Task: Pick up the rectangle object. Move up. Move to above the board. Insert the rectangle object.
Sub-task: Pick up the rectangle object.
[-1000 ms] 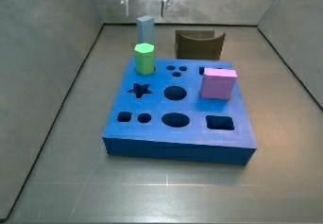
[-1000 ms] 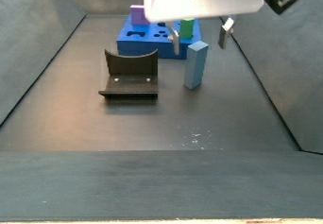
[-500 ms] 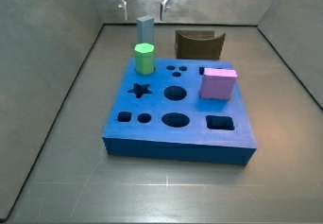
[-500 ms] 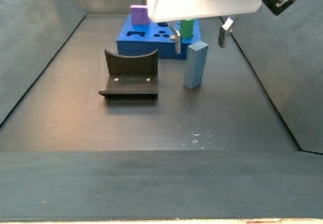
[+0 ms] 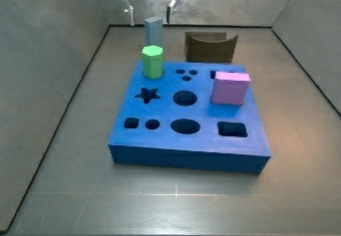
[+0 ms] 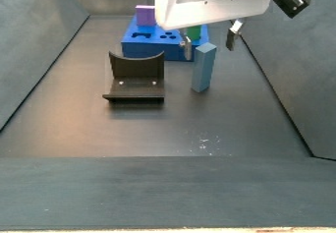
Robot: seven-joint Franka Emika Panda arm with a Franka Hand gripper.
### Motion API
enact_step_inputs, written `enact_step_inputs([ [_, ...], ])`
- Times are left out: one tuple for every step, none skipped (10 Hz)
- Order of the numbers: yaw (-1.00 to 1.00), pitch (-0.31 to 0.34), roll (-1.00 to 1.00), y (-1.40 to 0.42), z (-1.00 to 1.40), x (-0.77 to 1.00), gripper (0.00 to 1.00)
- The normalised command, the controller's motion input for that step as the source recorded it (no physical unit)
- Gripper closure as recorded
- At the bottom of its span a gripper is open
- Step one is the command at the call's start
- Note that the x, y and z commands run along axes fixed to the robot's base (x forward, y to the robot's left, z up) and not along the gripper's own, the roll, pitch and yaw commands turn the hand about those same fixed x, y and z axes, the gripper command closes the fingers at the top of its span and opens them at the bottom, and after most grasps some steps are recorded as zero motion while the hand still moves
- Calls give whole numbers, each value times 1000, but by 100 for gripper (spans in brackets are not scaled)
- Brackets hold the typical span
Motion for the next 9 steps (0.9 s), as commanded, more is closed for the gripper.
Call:
enact_step_inputs([
  [9,0,-37,-49,-77,0,0],
  [697,0,-311,-40,-183,-103,0],
  [1000,80,-191,-6,-169,0,0],
  [1000,51,-169,0,-197,0,0],
  [1000,0,-154,0,-174,-23,0],
  [354,0,0,0,-17,-9,0],
  [163,0,0,0,0,-9,0],
  [149,0,-14,0,-3,0,0],
  [740,0,-443,0,-226,-180,0],
])
